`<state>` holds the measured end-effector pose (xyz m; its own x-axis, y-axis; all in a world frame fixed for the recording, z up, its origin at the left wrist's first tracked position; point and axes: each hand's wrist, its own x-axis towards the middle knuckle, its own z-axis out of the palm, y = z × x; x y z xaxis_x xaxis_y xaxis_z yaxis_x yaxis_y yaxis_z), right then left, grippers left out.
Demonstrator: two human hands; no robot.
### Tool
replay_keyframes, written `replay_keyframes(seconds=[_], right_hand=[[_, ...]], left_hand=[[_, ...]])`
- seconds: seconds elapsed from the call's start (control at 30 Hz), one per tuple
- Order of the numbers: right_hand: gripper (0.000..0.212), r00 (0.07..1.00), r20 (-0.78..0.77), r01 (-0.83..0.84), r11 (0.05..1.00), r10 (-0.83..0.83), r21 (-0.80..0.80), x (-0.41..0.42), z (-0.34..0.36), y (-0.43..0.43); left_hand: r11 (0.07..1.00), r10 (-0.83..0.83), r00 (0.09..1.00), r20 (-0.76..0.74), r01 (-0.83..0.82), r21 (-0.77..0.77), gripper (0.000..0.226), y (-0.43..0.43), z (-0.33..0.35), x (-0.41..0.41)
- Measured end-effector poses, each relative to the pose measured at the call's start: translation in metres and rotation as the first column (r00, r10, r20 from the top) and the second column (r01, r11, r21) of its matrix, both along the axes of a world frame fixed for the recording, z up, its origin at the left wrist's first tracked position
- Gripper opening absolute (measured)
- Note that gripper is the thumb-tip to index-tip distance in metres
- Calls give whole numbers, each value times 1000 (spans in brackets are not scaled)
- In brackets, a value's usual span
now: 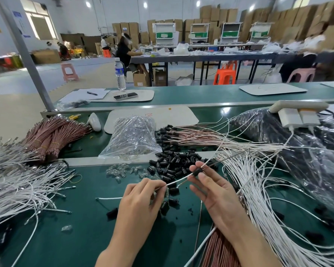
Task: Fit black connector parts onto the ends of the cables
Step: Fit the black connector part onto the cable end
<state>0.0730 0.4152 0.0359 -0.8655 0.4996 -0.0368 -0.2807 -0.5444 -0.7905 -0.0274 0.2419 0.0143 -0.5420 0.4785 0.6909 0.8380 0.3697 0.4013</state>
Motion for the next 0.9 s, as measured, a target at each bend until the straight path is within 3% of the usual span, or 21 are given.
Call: replay_keyframes(seconds=[0.13, 0.37, 0.57, 0.77, 0.9], right_hand=[[30, 997, 44, -64, 995, 61, 73, -4, -1, -10], [30, 999, -23, 37, 998, -38, -46, 4, 2, 7], [30, 999, 32, -40, 997, 38, 69, -4, 0, -8], [30, 999, -22, 45, 998, -46, -38, 2, 0, 6], [30, 1000, 6, -1, 1000, 1, 18, -1, -1, -2]], left_hand=[[999, -37, 999, 2, 37, -26, 10, 2, 1, 4], [1000, 14, 998, 61, -12, -22, 16, -4, 6, -1], [999, -27, 992, 124, 31, -26, 12, -2, 4, 6], [1000, 8, 986, 164, -6, -15, 19, -7, 4, -1], [1000, -26, 981, 192, 27, 0, 12, -3, 3, 4]])
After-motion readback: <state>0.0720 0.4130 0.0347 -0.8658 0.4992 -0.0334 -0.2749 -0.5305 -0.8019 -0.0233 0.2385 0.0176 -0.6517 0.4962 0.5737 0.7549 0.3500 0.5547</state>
